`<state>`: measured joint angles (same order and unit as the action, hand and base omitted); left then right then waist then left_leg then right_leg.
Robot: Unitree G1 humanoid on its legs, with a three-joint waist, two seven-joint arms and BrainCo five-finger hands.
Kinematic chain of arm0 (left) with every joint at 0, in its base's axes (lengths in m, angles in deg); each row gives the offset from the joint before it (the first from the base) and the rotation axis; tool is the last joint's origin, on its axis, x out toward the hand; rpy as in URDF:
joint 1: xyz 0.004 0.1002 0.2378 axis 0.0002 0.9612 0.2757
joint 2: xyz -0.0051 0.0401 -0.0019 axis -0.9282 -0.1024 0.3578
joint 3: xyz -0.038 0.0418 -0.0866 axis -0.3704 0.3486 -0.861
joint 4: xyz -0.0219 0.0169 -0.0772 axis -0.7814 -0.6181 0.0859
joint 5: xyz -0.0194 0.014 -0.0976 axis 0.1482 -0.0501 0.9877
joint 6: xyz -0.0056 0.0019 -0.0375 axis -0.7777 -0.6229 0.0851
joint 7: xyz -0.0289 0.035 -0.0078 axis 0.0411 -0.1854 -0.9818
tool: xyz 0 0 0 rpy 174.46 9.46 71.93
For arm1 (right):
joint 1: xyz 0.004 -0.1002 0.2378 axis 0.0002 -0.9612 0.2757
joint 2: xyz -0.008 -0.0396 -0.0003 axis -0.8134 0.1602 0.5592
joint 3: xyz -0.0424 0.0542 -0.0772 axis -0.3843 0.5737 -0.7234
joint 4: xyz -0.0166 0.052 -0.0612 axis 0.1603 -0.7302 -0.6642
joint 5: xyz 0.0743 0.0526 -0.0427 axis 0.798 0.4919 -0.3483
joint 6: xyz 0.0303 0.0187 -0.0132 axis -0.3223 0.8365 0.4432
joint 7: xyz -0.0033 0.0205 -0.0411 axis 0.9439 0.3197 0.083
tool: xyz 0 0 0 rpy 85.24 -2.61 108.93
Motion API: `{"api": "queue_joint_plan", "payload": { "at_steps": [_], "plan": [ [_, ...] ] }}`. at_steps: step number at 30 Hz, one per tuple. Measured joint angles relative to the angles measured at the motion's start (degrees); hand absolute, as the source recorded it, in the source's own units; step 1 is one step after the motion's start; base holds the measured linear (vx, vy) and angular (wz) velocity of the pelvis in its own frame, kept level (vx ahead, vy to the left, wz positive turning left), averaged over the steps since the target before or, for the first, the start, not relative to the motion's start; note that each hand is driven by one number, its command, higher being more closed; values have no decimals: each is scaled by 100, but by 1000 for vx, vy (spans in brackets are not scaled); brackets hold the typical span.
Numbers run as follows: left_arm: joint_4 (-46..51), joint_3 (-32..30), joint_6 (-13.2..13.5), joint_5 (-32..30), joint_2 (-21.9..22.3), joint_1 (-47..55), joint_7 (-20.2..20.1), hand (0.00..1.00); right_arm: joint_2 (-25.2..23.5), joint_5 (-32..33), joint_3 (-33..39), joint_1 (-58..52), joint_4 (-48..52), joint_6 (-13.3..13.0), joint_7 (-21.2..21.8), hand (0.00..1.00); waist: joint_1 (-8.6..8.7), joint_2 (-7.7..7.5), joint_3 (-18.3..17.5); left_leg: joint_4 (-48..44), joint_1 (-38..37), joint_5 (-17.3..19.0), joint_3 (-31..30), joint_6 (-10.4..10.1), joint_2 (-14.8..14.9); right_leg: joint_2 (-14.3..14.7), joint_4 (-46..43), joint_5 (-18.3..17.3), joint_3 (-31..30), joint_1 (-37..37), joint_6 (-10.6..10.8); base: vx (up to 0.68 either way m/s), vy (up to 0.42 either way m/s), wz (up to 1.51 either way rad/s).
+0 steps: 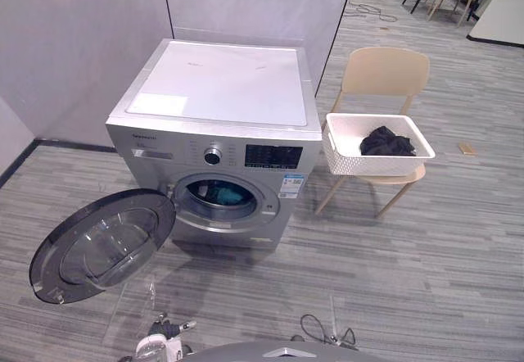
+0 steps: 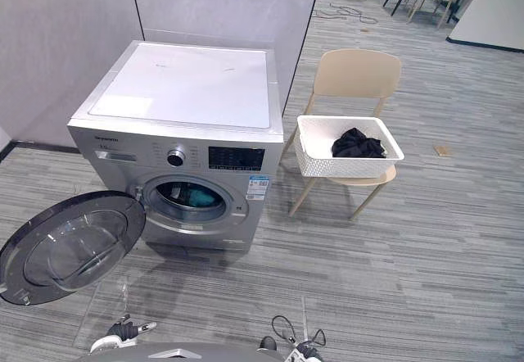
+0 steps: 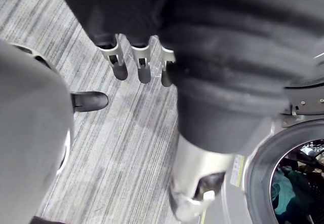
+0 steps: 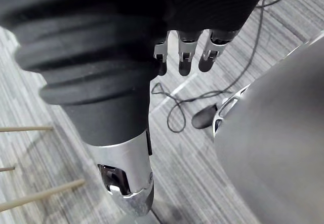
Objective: Pick up the laundry basket with both hands and put the clothes into the washing machine.
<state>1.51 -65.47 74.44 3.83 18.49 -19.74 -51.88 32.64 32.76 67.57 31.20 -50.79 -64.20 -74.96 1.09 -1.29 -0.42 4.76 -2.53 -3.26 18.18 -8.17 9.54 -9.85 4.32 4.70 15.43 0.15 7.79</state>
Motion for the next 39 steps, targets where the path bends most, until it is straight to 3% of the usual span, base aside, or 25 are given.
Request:
{"api": "queue_joint_plan", "payload": {
  "at_steps": [5,7,8,12,13,14,16,18,20,21,22,23,24,25,26,27,28,29,30,31,32,34,36,38,39],
  "plan": [
    [-29,-243,1,-290,-37,48,25,0,-46,287,-18,28,315,-45,1,0,90,57,124,-38,63,108,297,-69,33,12,-403,-73,-321,479,-2,14,2,-27],
    [-28,-409,-4,-436,-120,46,38,0,-132,418,-326,46,808,-141,12,0,110,57,341,-210,53,186,788,-70,116,91,-871,-124,-743,987,-126,4,16,-128],
    [-28,-461,-11,-570,-230,22,54,0,-154,419,-581,85,1072,-175,24,0,130,-63,466,-379,1,293,1185,-100,193,178,-1079,-69,-884,1214,-203,2,7,-162],
    [-53,-709,-20,-681,-277,7,78,0,-26,412,-842,87,1091,-346,69,0,271,-64,837,-782,-348,611,2139,-130,337,414,-1065,179,-847,1416,-556,-50,-45,-147],
    [-17,-738,-17,-739,-242,-33,83,0,28,395,-832,-14,1007,-343,64,0,273,-36,877,-857,-456,662,2395,-128,400,395,-1002,43,-775,1418,-717,-79,-24,-103],
    [170,-684,-7,-826,-181,-44,104,0,79,365,-731,-86,822,-308,64,0,261,19,897,-853,-525,662,2591,-127,428,127,-1261,-253,-19,1519,-823,-69,-13,-90],
    [552,-502,-18,-835,-110,-19,109,0,110,225,-400,-149,544,-215,59,0,244,33,908,-895,-565,715,2701,-214,482,-77,-1434,-249,571,1536,-794,-30,-24,-42],
    [936,-370,89,-751,-41,-73,166,0,108,174,-87,-359,155,-67,5,0,254,90,930,-1021,-543,831,2603,-315,680,-1,-1376,-89,913,1394,-546,-23,-84,1],
    [1002,-294,157,-386,158,-164,178,0,146,177,62,-543,110,22,-12,0,309,250,893,-1286,-455,1033,2538,-443,1040,240,-1521,-278,1016,1376,-625,17,-131,-4],
    [995,-289,162,-245,234,-151,168,0,165,176,56,-571,123,35,-11,0,329,367,933,-1413,-465,1160,2458,-402,1179,319,-1729,-445,1027,1395,-682,63,-129,-22],
    [983,-290,162,-178,303,-113,138,0,164,183,26,-604,124,38,-10,0,374,380,919,-1574,-504,1252,2380,-182,1318,402,-1920,-600,1033,1378,-724,155,-185,-36],
    [926,-296,155,-117,333,17,106,0,158,202,-54,-610,125,35,-10,0,364,411,921,-2289,-559,1253,2395,862,1572,546,-2029,-874,938,1254,-802,150,-167,-40],
    [904,-291,151,-92,331,42,96,0,199,200,-129,-607,107,35,-8,0,347,388,912,-2806,-421,1123,2290,1351,1761,616,-1962,-904,906,1134,-854,269,-326,-52],
    [904,-281,125,-94,341,69,97,0,308,202,-245,-601,111,28,-7,0,345,383,916,-3766,-94,632,1866,1921,2121,795,-1694,-872,807,778,-936,221,-250,-50],
    [902,-228,117,-97,362,136,96,0,383,207,-368,-490,154,4,-11,0,271,377,929,-4471,188,591,1290,1676,2188,874,-1558,-918,649,583,-1014,272,-267,-57],
    [926,-182,123,-98,373,122,94,0,480,215,-431,-401,170,-15,-15,0,201,400,955,-4882,455,847,824,1306,2041,919,-1520,-942,540,531,-1051,216,-75,-69],
    [950,-84,126,-99,366,89,83,0,658,216,-502,-182,168,-32,-19,0,104,492,964,-5367,954,1287,20,804,1443,914,-1446,-965,363,437,-1085,310,-50,-87],
    [975,-41,141,-98,362,113,67,0,788,179,-623,25,168,-40,-12,0,-32,556,995,-5463,1289,1607,-485,550,781,922,-1333,-955,172,300,-1094,309,-35,-88],
    [1007,-17,145,-98,356,162,63,0,811,171,-628,150,170,-49,-10,0,-104,570,1003,-5377,1413,1688,-621,523,497,924,-1288,-932,83,229,-1065,312,-14,-77],
    [1019,0,199,-55,337,233,20,0,790,70,-629,351,173,-67,-2,0,-169,572,1004,-4919,1573,1763,-683,526,74,932,-1160,-902,-20,52,-1016,252,-5,-55],
    [1022,28,262,-58,280,229,-42,0,731,-111,-650,531,182,-79,1,0,-270,572,1006,-4119,1687,1757,-660,530,-155,977,-1004,-896,-106,-100,-999,254,0,-45],
    [1011,-94,279,-110,297,216,-68,0,591,-283,-754,791,275,-94,3,0,-322,576,1008,-2691,1818,1539,-723,539,-388,1037,-815,-885,-234,-271,-912,275,44,-34],
    [1005,-402,295,-224,390,211,-55,0,506,-352,-992,931,321,-123,3,0,-470,547,991,-1739,1662,605,-1218,623,-735,1002,-697,-986,-502,-370,-756,327,128,-48],
    [970,-601,290,-246,398,188,-49,0,411,-500,-1259,1002,330,-123,32,0,-507,525,1005,-1743,1557,468,-1408,916,-919,935,-748,-1161,-715,-427,-711,243,104,-47],
    [973,-763,273,-269,404,189,-19,0,255,-525,-1385,951,404,-120,88,0,-504,433,1026,-1975,1499,751,-1207,965,-945,793,-1056,-1418,-760,-424,-618,296,100,-41]
  ]
}}
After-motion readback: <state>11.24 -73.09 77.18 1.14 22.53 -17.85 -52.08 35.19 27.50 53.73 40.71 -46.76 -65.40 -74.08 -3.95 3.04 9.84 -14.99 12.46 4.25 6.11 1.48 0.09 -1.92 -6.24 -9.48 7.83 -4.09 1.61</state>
